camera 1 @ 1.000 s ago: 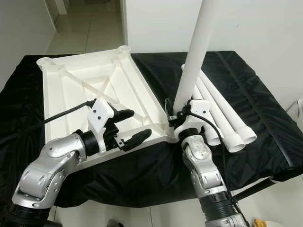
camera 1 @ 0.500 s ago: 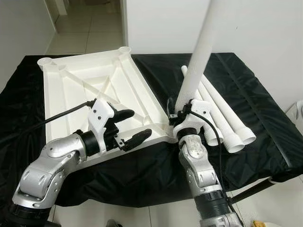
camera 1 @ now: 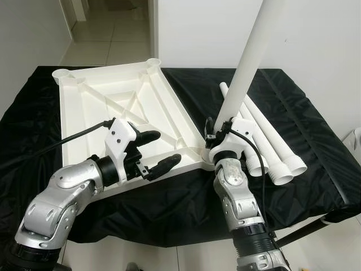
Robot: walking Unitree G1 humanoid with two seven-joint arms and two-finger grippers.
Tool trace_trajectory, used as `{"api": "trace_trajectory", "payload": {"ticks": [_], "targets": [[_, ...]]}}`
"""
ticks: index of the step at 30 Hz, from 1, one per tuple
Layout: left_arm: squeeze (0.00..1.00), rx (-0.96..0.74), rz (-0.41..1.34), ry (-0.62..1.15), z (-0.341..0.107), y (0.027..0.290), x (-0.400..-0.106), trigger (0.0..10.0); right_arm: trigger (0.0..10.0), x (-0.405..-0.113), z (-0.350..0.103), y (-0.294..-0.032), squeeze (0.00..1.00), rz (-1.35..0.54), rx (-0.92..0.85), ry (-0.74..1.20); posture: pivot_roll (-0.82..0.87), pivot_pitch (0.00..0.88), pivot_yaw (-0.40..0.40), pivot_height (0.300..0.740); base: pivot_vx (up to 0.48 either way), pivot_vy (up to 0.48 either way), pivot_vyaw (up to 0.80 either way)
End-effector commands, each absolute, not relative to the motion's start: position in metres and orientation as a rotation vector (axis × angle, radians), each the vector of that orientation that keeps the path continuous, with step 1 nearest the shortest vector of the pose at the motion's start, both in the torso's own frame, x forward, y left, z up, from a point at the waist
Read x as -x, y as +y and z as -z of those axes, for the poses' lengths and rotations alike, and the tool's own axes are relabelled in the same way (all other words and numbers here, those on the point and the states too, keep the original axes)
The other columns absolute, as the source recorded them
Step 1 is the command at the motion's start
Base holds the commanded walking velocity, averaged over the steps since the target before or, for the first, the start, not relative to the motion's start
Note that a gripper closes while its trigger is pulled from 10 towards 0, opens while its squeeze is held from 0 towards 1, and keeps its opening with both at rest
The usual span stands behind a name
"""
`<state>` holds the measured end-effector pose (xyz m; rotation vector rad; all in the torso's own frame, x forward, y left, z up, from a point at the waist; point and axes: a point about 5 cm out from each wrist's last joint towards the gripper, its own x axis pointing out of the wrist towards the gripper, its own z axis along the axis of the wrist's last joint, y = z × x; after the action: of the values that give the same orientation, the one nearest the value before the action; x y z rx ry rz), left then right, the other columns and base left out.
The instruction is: Building children table
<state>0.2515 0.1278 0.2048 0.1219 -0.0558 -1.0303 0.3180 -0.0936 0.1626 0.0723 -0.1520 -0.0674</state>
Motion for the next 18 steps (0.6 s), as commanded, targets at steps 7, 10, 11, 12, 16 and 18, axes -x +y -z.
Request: {"api": "trace_trajectory", "payload": {"ticks": [7,10,11,12,16,18], "targets": [[0.0,-0.127,1.05,-0.059,-0.2041,0.1259,-0.2481,10.0,10.0,-0.3157,-0.1178,-0.1091,0.0,0.27,-0.024,0.084,0.02,0.036,-0.011,0.74,0.0,0.0,0.0],[0.0,-0.126,1.051,-0.057,-0.2038,0.1261,-0.2472,10.0,10.0,-0.3159,-0.1161,-0.1117,0.0,0.361,-0.004,0.099,0.02,0.036,-0.01,0.74,0.0,0.0,0.0],[0.0,-0.126,1.051,-0.057,-0.2038,0.1261,-0.2472,10.0,10.0,-0.3159,-0.1161,-0.1117,0.0,0.361,-0.004,0.099,0.02,0.036,-0.01,0.74,0.0,0.0,0.0],[0.0,-0.126,1.051,-0.056,-0.2038,0.1262,-0.2472,10.0,10.0,-0.3158,-0.1162,-0.1125,0.0,0.392,0.013,0.095,0.02,0.036,-0.01,0.74,0.0,0.0,0.0],[0.0,-0.126,1.051,-0.054,-0.2037,0.1265,-0.247,10.0,10.0,-0.3154,-0.1152,-0.1118,0.0,0.414,0.021,0.1,0.02,0.041,-0.009,0.74,0.0,0.0,0.0],[0.0,-0.127,1.051,-0.054,-0.2035,0.1265,-0.2468,10.0,10.0,-0.3154,-0.1144,-0.1111,0.0,0.414,0.015,0.105,0.02,0.041,-0.009,0.74,0.0,0.0,0.0]]}}
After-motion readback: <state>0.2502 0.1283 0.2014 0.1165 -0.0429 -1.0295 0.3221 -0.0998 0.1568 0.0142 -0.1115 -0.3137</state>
